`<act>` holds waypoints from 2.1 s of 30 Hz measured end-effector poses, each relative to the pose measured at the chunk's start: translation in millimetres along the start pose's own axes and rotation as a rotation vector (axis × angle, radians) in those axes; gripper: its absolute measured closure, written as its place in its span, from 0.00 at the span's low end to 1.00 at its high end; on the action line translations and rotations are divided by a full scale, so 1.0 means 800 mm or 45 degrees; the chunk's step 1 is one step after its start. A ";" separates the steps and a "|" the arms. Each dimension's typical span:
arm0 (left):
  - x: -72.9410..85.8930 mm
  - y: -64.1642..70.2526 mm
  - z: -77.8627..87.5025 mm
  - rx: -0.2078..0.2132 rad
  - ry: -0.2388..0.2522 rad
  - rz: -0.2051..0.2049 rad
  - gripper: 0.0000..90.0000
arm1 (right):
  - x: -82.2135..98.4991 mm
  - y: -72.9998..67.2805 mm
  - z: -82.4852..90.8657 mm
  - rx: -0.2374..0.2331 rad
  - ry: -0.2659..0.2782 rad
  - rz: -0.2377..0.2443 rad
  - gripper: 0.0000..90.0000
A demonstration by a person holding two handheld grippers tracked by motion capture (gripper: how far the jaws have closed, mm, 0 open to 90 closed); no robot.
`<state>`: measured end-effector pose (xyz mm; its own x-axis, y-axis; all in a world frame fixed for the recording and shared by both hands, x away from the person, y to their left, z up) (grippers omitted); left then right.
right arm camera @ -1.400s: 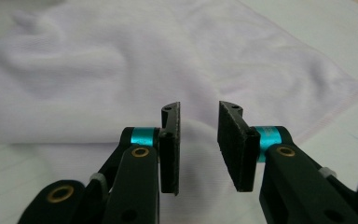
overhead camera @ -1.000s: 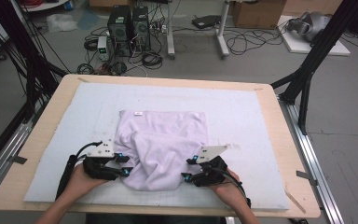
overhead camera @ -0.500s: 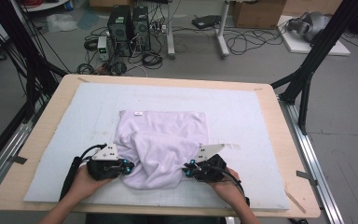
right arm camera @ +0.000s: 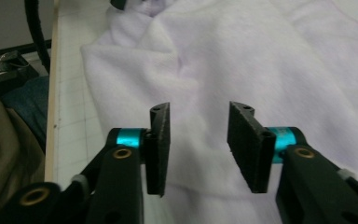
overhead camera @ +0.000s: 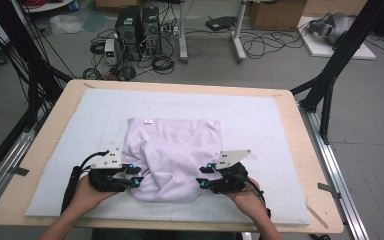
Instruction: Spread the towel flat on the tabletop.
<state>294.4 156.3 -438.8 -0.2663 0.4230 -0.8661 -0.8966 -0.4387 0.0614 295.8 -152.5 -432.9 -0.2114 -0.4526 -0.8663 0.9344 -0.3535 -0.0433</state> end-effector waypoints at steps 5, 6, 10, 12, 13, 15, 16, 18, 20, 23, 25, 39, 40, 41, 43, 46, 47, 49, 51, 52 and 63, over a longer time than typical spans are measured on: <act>0.006 0.003 -0.035 0.040 -0.091 -0.018 0.71 | 0.007 -0.010 -0.040 -0.052 -0.132 0.053 0.63; 0.009 0.004 -0.042 0.055 -0.109 -0.038 0.76 | 0.010 -0.012 -0.044 -0.047 -0.153 0.066 0.68; 0.011 0.006 -0.044 0.066 -0.116 -0.069 0.95 | 0.015 -0.012 -0.047 -0.055 -0.223 0.151 0.99; 0.005 0.002 -0.032 0.043 -0.068 -0.052 0.95 | 0.009 -0.009 -0.036 -0.050 -0.185 0.142 1.00; 0.003 0.002 -0.028 0.035 -0.048 -0.037 0.95 | 0.006 -0.006 -0.027 -0.030 -0.165 0.139 1.00; -0.002 0.000 -0.016 0.012 -0.006 -0.021 0.96 | 0.002 0.001 -0.014 -0.004 -0.126 0.117 1.00; -0.004 0.001 -0.009 0.003 0.013 -0.016 0.96 | 0.000 0.005 -0.008 0.008 -0.112 0.097 1.00; -0.005 0.002 0.002 -0.018 0.035 -0.023 0.96 | 0.000 0.009 0.001 0.018 -0.090 0.078 1.00; -0.004 0.003 0.013 -0.034 0.046 -0.023 0.96 | 0.002 0.008 0.002 -0.005 -0.087 0.071 0.99; 0.002 0.004 0.027 -0.051 0.044 -0.023 0.96 | 0.007 0.002 -0.010 -0.024 -0.100 0.040 0.77; 0.007 0.006 0.035 -0.060 0.043 -0.017 0.96 | 0.011 0.000 -0.021 -0.012 -0.136 0.047 0.70; 0.030 0.038 0.057 -0.016 -0.003 -0.033 0.87 | 0.025 0.002 -0.032 -0.011 -0.186 0.025 0.70; 0.024 0.035 0.056 -0.022 0.010 -0.029 0.81 | 0.024 0.003 -0.029 -0.002 -0.180 0.025 0.70; 0.018 0.031 0.054 -0.032 0.032 -0.024 0.80 | 0.022 0.005 -0.026 0.008 -0.171 0.024 0.70; 0.007 0.020 0.046 -0.043 0.043 -0.012 0.76 | 0.020 0.010 -0.021 0.035 -0.161 0.016 0.69; 0.000 0.004 0.023 -0.051 0.028 0.019 0.75 | 0.019 0.015 -0.023 0.060 -0.150 0.002 0.64; -0.001 0.000 0.013 -0.053 0.016 0.027 0.75 | 0.019 0.015 -0.026 0.057 -0.159 0.005 0.63; -0.002 -0.005 -0.006 -0.038 -0.004 0.037 0.74 | 0.014 0.011 -0.034 0.042 -0.152 0.033 0.63; -0.005 -0.005 -0.023 -0.011 -0.022 0.044 0.73 | 0.008 0.004 -0.044 0.007 -0.151 0.061 0.61; -0.007 -0.004 -0.033 -0.001 -0.029 0.041 0.73 | 0.007 0.002 -0.048 0.003 -0.155 0.071 0.61; -0.018 0.002 -0.079 0.006 -0.120 -0.010 0.96 | 0.014 0.004 -0.063 -0.012 -0.214 0.083 0.77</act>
<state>319.1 99.2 -457.6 -0.2910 0.4995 -0.8160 -0.9003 -0.4315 0.0570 310.8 -116.9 -467.8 -0.1946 -0.6050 -0.7721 0.9502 -0.3117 0.0047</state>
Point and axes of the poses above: each handheld gripper's, and its own axes: z roughly backward along the jaws, x roughly out of its underside, y roughly to its right, the point moved 4 cm from there along -z, roughly forward along the jaws, and after that the axes turned 6 degrees about y, right-handed, at the moved point
